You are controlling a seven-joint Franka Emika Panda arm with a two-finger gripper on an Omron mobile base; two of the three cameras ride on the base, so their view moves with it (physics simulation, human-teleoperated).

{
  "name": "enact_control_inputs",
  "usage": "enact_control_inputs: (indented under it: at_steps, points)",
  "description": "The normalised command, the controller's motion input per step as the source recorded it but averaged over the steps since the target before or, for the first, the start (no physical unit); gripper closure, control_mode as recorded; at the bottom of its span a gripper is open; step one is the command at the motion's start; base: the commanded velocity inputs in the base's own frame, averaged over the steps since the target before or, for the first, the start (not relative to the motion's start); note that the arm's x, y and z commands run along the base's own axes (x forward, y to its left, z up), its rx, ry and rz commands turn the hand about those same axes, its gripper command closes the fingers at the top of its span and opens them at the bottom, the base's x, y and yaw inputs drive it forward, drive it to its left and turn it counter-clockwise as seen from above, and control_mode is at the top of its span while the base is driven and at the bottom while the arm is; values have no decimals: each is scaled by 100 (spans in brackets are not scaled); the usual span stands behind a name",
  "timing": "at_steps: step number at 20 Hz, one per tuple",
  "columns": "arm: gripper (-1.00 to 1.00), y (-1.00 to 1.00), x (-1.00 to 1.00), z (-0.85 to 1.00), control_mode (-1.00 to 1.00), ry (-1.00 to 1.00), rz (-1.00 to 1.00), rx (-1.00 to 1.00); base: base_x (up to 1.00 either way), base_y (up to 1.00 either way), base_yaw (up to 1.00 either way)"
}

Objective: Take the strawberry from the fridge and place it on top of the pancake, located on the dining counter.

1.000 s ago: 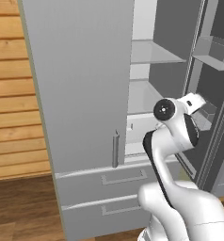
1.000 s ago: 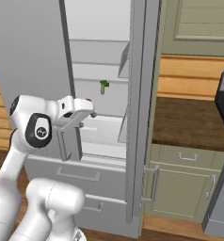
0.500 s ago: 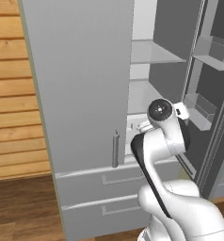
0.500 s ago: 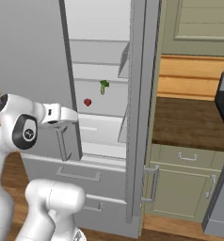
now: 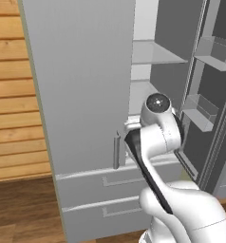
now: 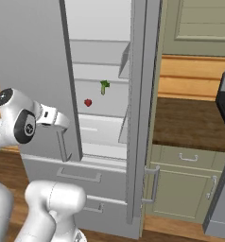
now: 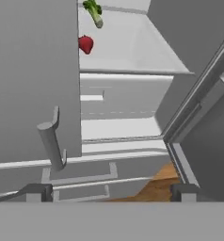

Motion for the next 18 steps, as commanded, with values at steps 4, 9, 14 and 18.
enact_control_inputs:
  at_steps: [4,9,14,18]
  points:
    - [-100,42,16,-44,-100,0,0,24,0,0,0]
    - [-100,30,54,-31,-100,3,0,14,0,0,0]
    - [-100,26,72,-38,-100,7,0,1,0,0,0]
    - [-100,24,64,-36,-100,9,0,0,0,0,0]
